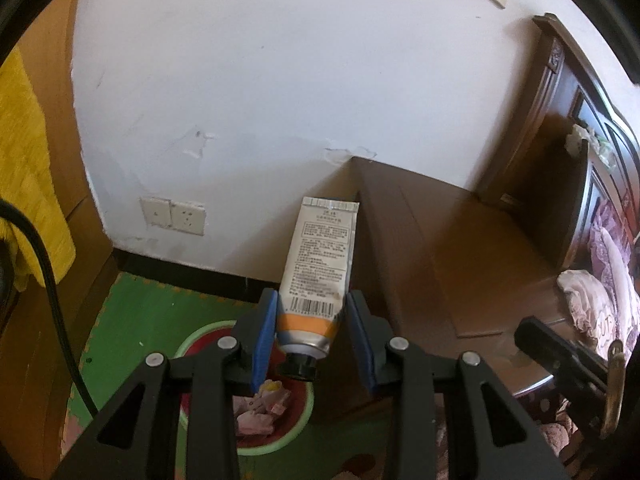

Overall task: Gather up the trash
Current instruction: 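Carry the tube in the left gripper over the red bin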

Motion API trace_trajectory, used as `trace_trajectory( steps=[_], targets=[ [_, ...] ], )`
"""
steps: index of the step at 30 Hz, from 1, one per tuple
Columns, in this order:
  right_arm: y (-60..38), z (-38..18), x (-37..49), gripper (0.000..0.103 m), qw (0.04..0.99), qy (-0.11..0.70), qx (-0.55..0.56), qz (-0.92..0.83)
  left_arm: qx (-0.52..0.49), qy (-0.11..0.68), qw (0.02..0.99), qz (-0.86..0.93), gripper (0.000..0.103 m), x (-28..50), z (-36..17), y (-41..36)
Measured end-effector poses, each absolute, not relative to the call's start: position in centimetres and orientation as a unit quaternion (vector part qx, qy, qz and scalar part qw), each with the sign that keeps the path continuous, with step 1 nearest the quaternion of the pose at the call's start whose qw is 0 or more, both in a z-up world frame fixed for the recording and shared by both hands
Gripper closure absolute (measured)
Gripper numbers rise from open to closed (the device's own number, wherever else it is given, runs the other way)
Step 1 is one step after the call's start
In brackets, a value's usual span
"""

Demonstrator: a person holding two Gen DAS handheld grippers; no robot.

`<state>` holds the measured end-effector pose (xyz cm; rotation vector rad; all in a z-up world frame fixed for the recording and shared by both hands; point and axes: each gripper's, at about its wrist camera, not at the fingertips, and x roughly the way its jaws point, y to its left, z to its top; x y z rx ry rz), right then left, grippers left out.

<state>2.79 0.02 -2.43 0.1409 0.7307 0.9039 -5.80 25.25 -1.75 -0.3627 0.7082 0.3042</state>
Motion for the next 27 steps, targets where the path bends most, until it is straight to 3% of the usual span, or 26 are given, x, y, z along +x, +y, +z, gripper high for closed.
trace_trajectory(
  steps=[11, 27],
  targets=[
    [3.9, -3.7, 0.8, 0.096, 0.814, 0.346, 0.034, 0.465, -0.198, 0.381, 0.886, 0.176, 0.067, -8.0, -6.5, 28.1],
    [7.6, -6.2, -1.2, 0.096, 0.789, 0.37, -0.003, 0.49, -0.247, 0.474, 0.824, 0.188, 0.067, -8.5, -17.8, 30.8]
  ],
)
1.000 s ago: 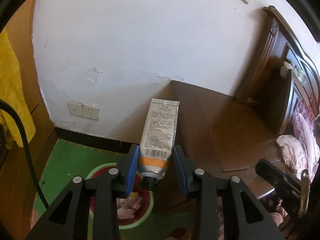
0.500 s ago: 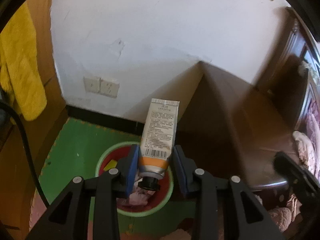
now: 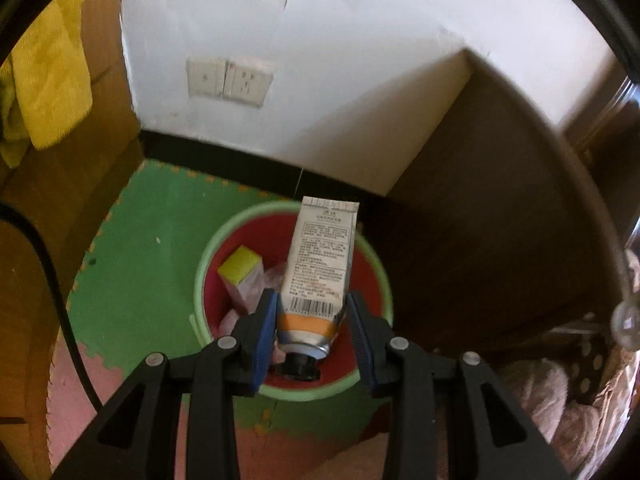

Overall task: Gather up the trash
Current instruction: 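Carry the tube in the left gripper over the red bin, then open the left gripper to drop the silver-and-orange tube into the bin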

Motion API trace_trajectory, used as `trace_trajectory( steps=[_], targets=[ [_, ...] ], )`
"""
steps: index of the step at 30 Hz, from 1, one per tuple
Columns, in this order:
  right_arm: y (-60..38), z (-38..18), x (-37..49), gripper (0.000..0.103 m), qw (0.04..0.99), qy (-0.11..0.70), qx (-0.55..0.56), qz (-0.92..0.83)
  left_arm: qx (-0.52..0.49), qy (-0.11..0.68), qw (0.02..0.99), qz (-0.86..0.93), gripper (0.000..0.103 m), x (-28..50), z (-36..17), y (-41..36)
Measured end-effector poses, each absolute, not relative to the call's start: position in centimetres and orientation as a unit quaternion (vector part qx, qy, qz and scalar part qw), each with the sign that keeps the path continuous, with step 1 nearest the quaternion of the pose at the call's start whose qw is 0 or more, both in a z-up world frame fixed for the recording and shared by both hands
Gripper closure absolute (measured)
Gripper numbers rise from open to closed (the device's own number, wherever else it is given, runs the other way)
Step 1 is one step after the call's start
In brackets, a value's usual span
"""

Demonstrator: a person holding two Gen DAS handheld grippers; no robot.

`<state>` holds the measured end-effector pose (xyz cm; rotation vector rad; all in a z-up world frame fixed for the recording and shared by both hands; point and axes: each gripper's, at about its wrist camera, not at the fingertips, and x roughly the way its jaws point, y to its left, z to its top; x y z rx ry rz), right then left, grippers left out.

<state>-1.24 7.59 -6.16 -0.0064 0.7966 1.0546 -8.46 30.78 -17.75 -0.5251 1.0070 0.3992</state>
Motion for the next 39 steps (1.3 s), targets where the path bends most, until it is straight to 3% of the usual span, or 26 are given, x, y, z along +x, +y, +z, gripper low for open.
trace_trajectory(
  steps=[17, 29, 33, 39],
  targets=[
    [8.9, -8.1, -1.6, 0.096, 0.774, 0.396, -0.015, 0.494, -0.245, 0.529, 0.79, 0.188, 0.067, -7.9, -27.4, 31.1],
    [9.3, -8.2, -1.5, 0.096, 0.773, 0.402, -0.016, 0.491, -0.246, 0.533, 0.788, 0.186, 0.066, -7.7, -28.6, 31.3],
    [9.4, -8.4, -1.5, 0.096, 0.772, 0.403, -0.018, 0.491, -0.242, 0.529, 0.792, 0.185, 0.058, -7.7, -28.2, 31.3],
    [10.1, -8.3, -1.6, 0.096, 0.767, 0.406, -0.022, 0.496, -0.239, 0.519, 0.796, 0.198, 0.058, -8.1, -26.9, 31.7]
  ],
)
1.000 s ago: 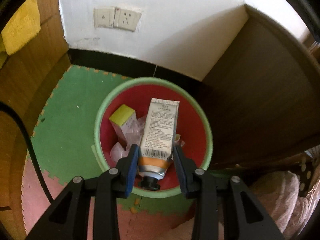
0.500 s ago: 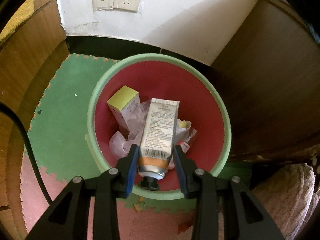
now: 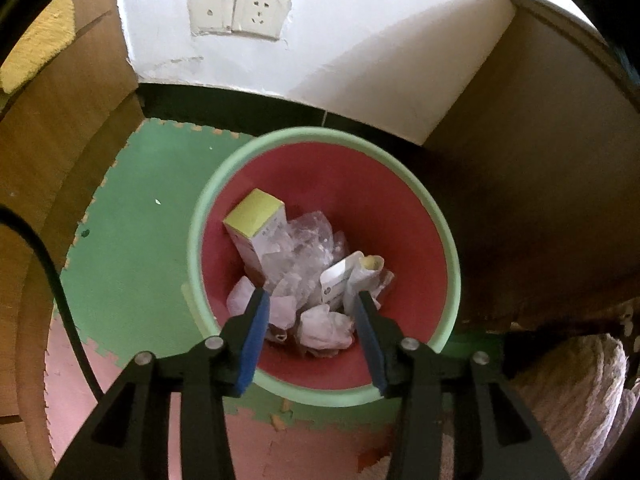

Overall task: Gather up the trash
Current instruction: 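Open the left gripper to drop the silver-and-orange tube into the bin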

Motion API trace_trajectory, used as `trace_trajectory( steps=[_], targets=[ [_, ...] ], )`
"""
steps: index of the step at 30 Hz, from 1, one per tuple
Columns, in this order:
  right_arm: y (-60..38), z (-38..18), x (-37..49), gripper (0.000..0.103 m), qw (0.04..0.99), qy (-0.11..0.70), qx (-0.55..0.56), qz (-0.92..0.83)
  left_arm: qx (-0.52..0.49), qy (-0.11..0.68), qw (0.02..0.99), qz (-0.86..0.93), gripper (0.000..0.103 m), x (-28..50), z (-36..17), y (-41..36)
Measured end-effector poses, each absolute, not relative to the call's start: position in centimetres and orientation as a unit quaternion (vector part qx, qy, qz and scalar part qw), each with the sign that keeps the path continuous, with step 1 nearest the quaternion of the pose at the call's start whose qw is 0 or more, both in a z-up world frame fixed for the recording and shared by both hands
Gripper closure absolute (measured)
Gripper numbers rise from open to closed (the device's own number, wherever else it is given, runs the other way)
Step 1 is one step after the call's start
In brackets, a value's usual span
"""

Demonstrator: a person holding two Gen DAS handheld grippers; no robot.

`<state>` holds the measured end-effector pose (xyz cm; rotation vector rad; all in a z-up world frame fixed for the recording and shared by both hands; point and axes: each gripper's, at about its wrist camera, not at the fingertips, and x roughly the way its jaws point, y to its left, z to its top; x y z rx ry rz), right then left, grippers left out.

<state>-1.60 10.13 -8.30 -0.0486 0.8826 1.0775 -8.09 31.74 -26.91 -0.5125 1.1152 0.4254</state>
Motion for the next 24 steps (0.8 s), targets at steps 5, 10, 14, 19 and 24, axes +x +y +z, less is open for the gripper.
trace_trajectory(
  steps=[5, 10, 14, 19, 24],
  targets=[
    [11.8, -8.7, -2.3, 0.096, 0.757, 0.405, -0.042, 0.511, -0.238, 0.506, 0.801, 0.213, 0.057, -8.7, -25.6, 32.5],
    [14.4, -9.3, -2.9, 0.096, 0.745, 0.405, -0.068, 0.525, -0.24, 0.497, 0.803, 0.227, 0.057, -9.5, -24.7, 33.4],
    [16.7, -10.0, -3.1, 0.096, 0.735, 0.404, -0.089, 0.537, -0.245, 0.491, 0.801, 0.239, 0.057, -10.2, -24.3, 34.2],
    [19.1, -11.0, -3.6, 0.094, 0.726, 0.395, -0.119, 0.55, -0.249, 0.488, 0.798, 0.253, 0.057, -10.9, -24.2, 35.1],
    [21.1, -12.1, -3.2, 0.094, 0.73, 0.398, -0.136, 0.539, -0.256, 0.487, 0.793, 0.262, 0.057, -11.5, -24.4, 35.6]
  ],
)
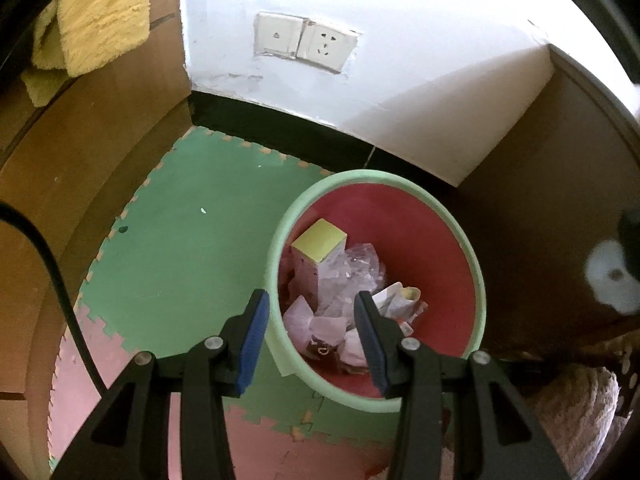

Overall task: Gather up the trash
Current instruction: 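Move both open tools from the bin toward the bed headboard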

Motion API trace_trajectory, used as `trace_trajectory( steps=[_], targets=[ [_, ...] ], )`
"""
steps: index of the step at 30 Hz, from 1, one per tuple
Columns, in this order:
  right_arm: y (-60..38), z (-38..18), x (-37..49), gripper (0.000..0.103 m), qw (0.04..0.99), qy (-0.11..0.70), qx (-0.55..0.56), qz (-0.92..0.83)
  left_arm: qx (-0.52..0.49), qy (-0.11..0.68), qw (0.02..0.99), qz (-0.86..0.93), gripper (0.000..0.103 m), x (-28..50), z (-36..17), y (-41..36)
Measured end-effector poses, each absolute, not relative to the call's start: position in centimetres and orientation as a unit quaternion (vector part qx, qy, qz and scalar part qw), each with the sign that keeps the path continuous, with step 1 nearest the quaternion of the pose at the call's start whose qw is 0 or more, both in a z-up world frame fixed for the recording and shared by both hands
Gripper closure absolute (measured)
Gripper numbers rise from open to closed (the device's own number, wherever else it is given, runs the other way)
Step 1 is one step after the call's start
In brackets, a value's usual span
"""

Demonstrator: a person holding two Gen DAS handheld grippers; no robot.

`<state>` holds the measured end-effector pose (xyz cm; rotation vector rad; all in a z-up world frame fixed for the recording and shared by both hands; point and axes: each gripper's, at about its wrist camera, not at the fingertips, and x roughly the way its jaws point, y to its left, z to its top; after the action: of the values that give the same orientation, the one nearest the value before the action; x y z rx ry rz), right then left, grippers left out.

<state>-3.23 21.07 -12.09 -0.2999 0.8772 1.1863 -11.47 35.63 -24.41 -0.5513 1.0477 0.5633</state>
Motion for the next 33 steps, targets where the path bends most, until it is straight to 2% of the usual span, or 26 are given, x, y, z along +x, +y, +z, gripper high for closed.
trace_trajectory(
  steps=[6, 9, 15, 33],
  targets=[
    [22.0, -12.9, -2.5, 0.089, 0.733, 0.409, -0.137, 0.527, -0.258, 0.487, 0.791, 0.264, 0.057, -11.6, -24.5, 36.0],
    [22.2, -13.3, -2.1, 0.077, 0.732, 0.417, -0.13, 0.522, -0.258, 0.486, 0.792, 0.266, 0.057, -11.7, -24.4, 36.0],
    [21.9, -13.4, -1.9, 0.07, 0.73, 0.421, -0.116, 0.525, -0.259, 0.483, 0.792, 0.27, 0.057, -11.8, -24.2, 36.2],
    [18.6, -8.9, -3.7, 0.07, 0.73, 0.375, -0.089, 0.564, -0.238, 0.446, 0.82, 0.27, 0.057, -11.8, -18.4, 34.9]
  ],
)
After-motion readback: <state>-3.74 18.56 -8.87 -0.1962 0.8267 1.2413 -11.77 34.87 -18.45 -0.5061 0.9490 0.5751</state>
